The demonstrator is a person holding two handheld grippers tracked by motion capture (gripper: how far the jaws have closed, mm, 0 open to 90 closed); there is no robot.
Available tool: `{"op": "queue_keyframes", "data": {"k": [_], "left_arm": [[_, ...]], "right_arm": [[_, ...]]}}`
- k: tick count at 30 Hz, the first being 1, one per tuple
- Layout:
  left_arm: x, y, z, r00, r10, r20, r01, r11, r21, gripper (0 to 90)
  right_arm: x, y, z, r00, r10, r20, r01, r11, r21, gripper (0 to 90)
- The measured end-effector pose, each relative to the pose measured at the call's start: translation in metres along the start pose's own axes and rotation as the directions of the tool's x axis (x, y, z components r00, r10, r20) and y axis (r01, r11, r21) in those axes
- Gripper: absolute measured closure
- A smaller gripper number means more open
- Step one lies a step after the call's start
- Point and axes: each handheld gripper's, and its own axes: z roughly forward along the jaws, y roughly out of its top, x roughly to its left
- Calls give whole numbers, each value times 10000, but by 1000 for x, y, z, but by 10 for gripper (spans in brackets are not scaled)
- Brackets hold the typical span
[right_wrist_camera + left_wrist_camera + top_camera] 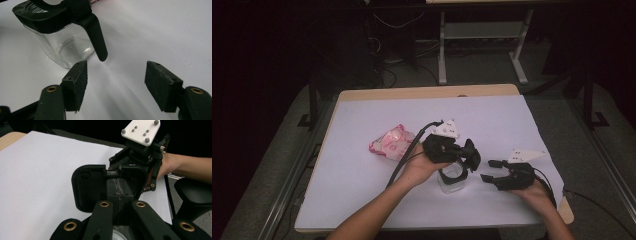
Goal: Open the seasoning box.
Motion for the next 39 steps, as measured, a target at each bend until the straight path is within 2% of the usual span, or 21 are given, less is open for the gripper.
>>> {"op": "queue_keyframes", "data": {"k": [5,8,18,28,34,39], "left_arm": [[2,3,7,10000,-15,66,15,10000,7,899],[3,2,9,9997,-175,152,176,9998,-58,899],[3,0,-2,9998,-132,161,132,9999,-37,899],[4,-10,-30,9998,-195,55,196,9998,-78,898],[6,-21,-51,9983,-561,-152,556,9980,-300,898],[7,-28,-68,9972,-649,-359,632,9969,-463,898]], "right_arm": [[0,0,0,10000,-7,-12,7,10000,-6,343],[1,0,0,10000,-22,-19,22,10000,-9,343],[1,0,0,10000,-28,-28,28,10000,-20,343],[0,0,0,10000,8,-14,-8,10000,28,343],[0,-1,0,10000,19,10,-19,10000,34,343],[0,-1,1,10000,80,38,-80,9999,80,343]]}}
